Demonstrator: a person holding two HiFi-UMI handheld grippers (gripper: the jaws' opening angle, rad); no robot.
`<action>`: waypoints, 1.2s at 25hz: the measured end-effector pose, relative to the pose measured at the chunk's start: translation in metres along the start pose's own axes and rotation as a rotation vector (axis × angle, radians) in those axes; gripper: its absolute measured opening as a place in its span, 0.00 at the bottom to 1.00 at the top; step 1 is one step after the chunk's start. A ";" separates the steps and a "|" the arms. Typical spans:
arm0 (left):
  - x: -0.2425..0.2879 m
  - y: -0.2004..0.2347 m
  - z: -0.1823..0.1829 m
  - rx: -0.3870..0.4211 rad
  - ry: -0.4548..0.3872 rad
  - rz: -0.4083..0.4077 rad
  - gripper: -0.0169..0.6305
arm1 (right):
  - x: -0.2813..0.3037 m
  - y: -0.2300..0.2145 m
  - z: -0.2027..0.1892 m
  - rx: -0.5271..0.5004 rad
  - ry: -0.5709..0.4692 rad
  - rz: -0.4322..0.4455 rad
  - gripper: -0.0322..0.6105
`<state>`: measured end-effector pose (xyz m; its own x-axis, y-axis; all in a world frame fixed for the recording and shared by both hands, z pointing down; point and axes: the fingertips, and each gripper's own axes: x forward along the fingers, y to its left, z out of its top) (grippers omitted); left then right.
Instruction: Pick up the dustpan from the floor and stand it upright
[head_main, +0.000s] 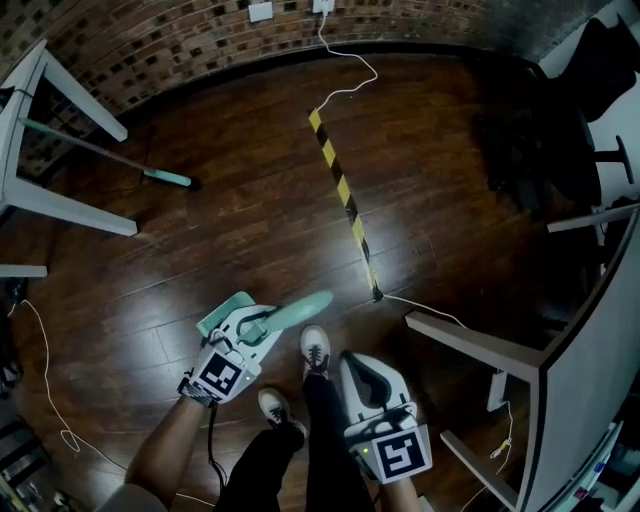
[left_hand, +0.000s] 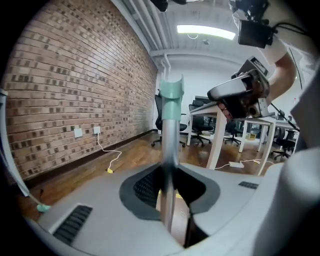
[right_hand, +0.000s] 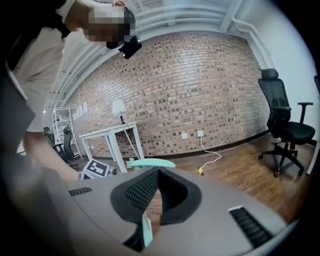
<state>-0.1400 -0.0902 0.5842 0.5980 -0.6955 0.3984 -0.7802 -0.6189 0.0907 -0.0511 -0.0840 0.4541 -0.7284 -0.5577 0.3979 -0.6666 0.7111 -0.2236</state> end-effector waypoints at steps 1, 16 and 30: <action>-0.017 0.000 -0.003 -0.008 -0.012 0.013 0.17 | -0.004 0.008 0.001 -0.013 0.003 0.009 0.05; -0.159 -0.005 -0.081 -0.169 0.048 0.290 0.21 | -0.021 0.081 0.035 -0.182 -0.075 0.075 0.05; -0.312 -0.012 0.221 0.017 -0.167 0.587 0.03 | -0.116 0.146 0.234 -0.269 -0.293 0.145 0.05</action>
<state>-0.2766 0.0534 0.2572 0.0909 -0.9693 0.2286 -0.9860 -0.1198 -0.1159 -0.1004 -0.0157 0.1675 -0.8518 -0.5140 0.1009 -0.5169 0.8560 -0.0035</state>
